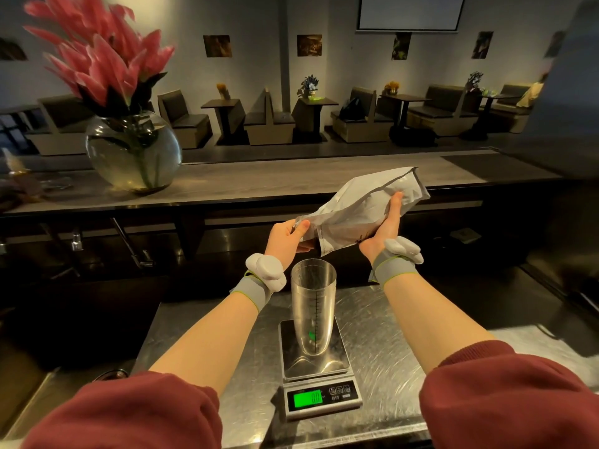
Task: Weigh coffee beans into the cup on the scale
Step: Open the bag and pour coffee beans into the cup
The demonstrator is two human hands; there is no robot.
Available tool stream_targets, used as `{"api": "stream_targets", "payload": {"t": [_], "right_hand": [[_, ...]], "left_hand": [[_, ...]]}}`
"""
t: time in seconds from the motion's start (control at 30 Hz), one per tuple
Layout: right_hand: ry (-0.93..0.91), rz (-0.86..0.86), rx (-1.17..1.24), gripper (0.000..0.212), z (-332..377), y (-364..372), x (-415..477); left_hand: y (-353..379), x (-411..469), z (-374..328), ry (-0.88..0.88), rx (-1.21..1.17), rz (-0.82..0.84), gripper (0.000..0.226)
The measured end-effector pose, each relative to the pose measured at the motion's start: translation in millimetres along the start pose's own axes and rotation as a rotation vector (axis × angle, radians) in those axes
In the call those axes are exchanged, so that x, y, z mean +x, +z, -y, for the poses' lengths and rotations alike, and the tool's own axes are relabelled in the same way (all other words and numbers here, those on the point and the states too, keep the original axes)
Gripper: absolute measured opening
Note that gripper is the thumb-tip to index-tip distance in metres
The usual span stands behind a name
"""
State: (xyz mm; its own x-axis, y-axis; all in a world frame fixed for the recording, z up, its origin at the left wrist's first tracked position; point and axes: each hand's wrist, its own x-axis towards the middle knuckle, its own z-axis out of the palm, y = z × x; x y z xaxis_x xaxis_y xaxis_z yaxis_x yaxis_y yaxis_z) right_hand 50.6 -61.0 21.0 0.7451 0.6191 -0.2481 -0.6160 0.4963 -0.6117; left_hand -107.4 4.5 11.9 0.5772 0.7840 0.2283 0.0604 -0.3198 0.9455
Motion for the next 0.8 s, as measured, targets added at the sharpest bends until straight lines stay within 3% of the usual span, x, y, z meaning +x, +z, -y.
{"api": "stream_targets", "payload": {"t": [0.37, 0.8], "right_hand": [[-0.006, 0.001, -0.007, 0.071, 5.0, 2.0, -4.6], [-0.001, -0.023, -0.025, 0.078, 7.7, -0.3, -8.6]], "left_hand": [[3.6, -2.9, -3.9, -0.078, -0.097, -0.018, 0.037], [4.2, -4.2, -1.9, -0.092, -0.110, -0.009, 0.037]]}}
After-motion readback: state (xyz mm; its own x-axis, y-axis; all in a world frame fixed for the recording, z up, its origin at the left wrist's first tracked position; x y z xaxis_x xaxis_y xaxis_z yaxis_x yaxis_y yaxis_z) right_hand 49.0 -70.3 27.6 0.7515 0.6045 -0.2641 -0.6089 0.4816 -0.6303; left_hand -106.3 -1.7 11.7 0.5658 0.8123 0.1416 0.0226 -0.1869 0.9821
